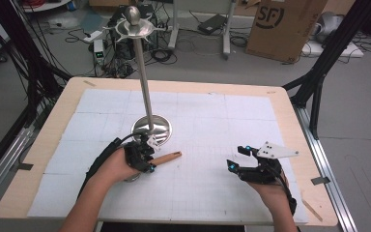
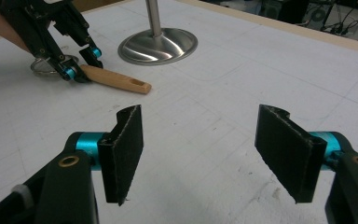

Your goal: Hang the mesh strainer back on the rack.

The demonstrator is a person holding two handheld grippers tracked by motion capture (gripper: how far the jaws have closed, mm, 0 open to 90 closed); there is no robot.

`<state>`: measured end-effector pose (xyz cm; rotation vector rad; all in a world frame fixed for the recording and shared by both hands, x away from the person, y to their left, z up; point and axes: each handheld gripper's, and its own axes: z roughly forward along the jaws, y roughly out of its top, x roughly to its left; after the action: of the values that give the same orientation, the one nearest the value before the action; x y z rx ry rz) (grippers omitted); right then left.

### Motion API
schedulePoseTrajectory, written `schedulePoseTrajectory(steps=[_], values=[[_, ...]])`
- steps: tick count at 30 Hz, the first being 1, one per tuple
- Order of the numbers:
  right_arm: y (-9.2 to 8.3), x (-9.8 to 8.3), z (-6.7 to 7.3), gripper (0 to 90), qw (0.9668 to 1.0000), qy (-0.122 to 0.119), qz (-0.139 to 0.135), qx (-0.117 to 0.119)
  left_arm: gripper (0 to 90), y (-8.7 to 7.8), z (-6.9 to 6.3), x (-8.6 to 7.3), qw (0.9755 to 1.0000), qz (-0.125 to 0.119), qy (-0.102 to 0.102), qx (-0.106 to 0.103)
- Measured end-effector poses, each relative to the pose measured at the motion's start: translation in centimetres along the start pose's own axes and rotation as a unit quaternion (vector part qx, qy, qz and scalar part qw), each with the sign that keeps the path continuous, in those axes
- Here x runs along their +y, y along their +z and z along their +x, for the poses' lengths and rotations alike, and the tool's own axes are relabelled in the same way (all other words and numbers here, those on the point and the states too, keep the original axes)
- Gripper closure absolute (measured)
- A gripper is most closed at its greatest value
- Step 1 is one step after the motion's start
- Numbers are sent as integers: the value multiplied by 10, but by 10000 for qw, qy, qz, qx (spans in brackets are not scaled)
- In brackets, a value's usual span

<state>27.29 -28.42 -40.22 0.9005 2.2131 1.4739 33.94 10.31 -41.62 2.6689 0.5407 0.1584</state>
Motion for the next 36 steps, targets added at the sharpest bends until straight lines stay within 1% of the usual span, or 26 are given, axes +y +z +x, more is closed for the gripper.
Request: schedulePoseTrajectory(steps=[2, 4, 7, 8, 10, 11, 12, 13, 17, 19, 22, 25, 27, 30, 32, 36], values=[[0, 0, 0, 317, 10000, 3, 3, 3, 643, 0, 3, -1, 9999, -59, -62, -92], [0, 0, 0, 317, 10000, -5, 11, -1, 645, 0, 3, -2, 9999, -95, -71, -117], [1, -1, 0, 317, 10000, -3, 21, 2, 658, 0, 2, -3, 9998, -120, -109, -88], [1, -1, 0, 316, 10000, 3, 32, 13, 667, 0, 1, -4, 9998, -155, -83, -82], [1, -1, 0, 317, 10000, 14, 40, 22, 684, -1, 1, -7, 9997, -228, -97, -67], [1, -1, 0, 317, 10000, 13, 42, 20, 686, 0, 0, -9, 9993, -343, -139, -76], [1, -1, 0, 317, 10000, 6, 35, 17, 686, -1, 1, -10, 9992, -359, -126, -90], [1, -1, 0, 317, 10000, 21, 39, 21, 686, -1, 1, -11, 9989, -426, -151, -98], [2, -2, 0, 317, 10000, 23, 53, 13, 688, -2, -3, -12, 9988, -483, -115, 5], [2, -2, -1, 317, 10000, 26, 59, 11, 688, -5, -3, -13, 9985, -543, -102, -9], [1, -2, -1, 317, 10000, 26, 41, 8, 688, -13, -5, -15, 9973, -730, -82, 45], [1, -2, -1, 317, 10000, 25, 41, 9, 688, -23, -5, -17, 9949, -1006, -98, 66], [1, -2, -1, 317, 10000, 21, 37, 14, 688, -30, -6, -18, 9928, -1188, -128, 56], [1, -2, -1, 317, 10000, 19, 33, 13, 688, -40, -7, -21, 9886, -1499, -155, 36], [1, -2, -1, 317, 10000, 30, 38, 16, 688, -46, -9, -22, 9860, -1663, -151, 31], [0, -1, -1, 317, 10000, 30, 21, 12, 688, -58, -10, -26, 9795, -2006, -165, -28]])
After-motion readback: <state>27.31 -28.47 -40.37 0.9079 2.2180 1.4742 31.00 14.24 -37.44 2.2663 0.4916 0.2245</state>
